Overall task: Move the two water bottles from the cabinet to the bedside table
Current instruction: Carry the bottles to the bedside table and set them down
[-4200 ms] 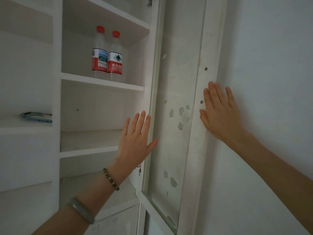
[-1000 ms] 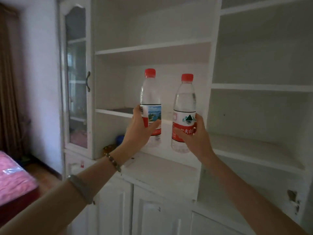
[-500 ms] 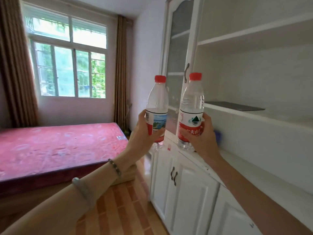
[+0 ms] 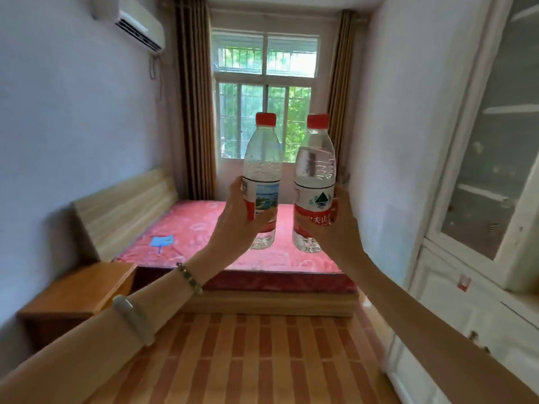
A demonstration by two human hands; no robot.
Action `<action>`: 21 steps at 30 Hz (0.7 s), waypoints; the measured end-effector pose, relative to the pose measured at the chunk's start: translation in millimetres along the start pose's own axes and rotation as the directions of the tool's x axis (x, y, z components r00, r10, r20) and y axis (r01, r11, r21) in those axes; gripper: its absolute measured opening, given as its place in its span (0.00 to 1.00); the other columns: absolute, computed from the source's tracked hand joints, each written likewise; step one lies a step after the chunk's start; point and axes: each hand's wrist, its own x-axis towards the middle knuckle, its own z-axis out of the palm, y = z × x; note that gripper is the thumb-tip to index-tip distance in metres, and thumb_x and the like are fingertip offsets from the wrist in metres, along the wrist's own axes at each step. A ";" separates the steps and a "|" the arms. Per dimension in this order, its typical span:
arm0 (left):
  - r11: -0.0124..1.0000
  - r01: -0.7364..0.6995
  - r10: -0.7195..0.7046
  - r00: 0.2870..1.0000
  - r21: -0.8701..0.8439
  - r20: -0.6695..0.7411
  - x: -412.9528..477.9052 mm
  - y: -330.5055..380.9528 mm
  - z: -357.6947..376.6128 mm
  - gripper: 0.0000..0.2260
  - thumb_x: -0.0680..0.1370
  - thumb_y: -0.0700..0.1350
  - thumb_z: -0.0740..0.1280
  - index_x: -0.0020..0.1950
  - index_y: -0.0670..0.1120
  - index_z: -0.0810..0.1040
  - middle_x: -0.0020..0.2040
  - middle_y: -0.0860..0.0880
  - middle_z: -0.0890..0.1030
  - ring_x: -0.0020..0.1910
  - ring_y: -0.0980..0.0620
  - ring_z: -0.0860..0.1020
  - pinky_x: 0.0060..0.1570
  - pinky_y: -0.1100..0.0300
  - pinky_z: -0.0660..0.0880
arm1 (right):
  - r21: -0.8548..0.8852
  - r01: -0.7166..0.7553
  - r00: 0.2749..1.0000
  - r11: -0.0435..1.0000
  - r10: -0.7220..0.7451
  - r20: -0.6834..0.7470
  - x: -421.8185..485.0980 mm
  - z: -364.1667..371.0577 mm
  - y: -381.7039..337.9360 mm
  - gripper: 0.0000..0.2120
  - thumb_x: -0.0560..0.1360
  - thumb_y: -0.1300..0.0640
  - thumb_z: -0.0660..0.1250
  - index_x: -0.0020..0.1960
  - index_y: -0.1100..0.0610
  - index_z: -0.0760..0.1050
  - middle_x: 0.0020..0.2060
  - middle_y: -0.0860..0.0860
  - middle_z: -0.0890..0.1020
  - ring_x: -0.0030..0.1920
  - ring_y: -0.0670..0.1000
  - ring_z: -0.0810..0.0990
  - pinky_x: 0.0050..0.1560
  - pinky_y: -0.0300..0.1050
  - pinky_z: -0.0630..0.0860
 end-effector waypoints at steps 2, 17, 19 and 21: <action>0.999 0.031 -0.029 0.998 0.036 -0.049 4.9 -21.6 -30.5 0.29 0.72 0.47 0.71 0.63 0.60 0.55 0.59 0.57 0.72 0.55 0.57 0.75 0.53 0.62 0.73 | 0.054 0.003 0.999 0.999 -0.005 0.037 12.3 41.1 4.7 0.36 0.64 0.59 0.77 0.64 0.49 0.62 0.50 0.39 0.75 0.49 0.37 0.77 0.47 0.33 0.76; 0.925 0.278 -0.195 0.933 0.260 -0.301 25.2 -169.4 -180.4 0.32 0.72 0.46 0.70 0.69 0.51 0.55 0.66 0.50 0.69 0.60 0.53 0.73 0.57 0.53 0.75 | 0.227 0.001 0.936 0.974 -0.081 0.343 84.0 292.6 50.9 0.39 0.63 0.59 0.78 0.67 0.53 0.60 0.51 0.47 0.76 0.49 0.49 0.79 0.44 0.40 0.79; 0.914 0.301 -0.208 0.923 0.273 -0.324 35.5 -190.6 -191.9 0.31 0.72 0.44 0.70 0.69 0.50 0.55 0.65 0.51 0.69 0.59 0.56 0.72 0.55 0.62 0.74 | 0.243 0.003 0.925 0.970 -0.095 0.367 98.7 323.8 64.5 0.40 0.63 0.57 0.78 0.68 0.53 0.59 0.55 0.50 0.77 0.51 0.51 0.79 0.47 0.47 0.80; 0.902 0.325 -0.221 0.913 0.285 -0.344 49.5 -212.0 -202.1 0.31 0.73 0.43 0.70 0.69 0.49 0.56 0.62 0.54 0.68 0.55 0.61 0.72 0.49 0.72 0.72 | 0.263 0.016 0.914 0.965 -0.121 0.387 116.8 353.4 78.9 0.40 0.63 0.57 0.79 0.68 0.53 0.59 0.57 0.52 0.78 0.52 0.52 0.79 0.46 0.48 0.80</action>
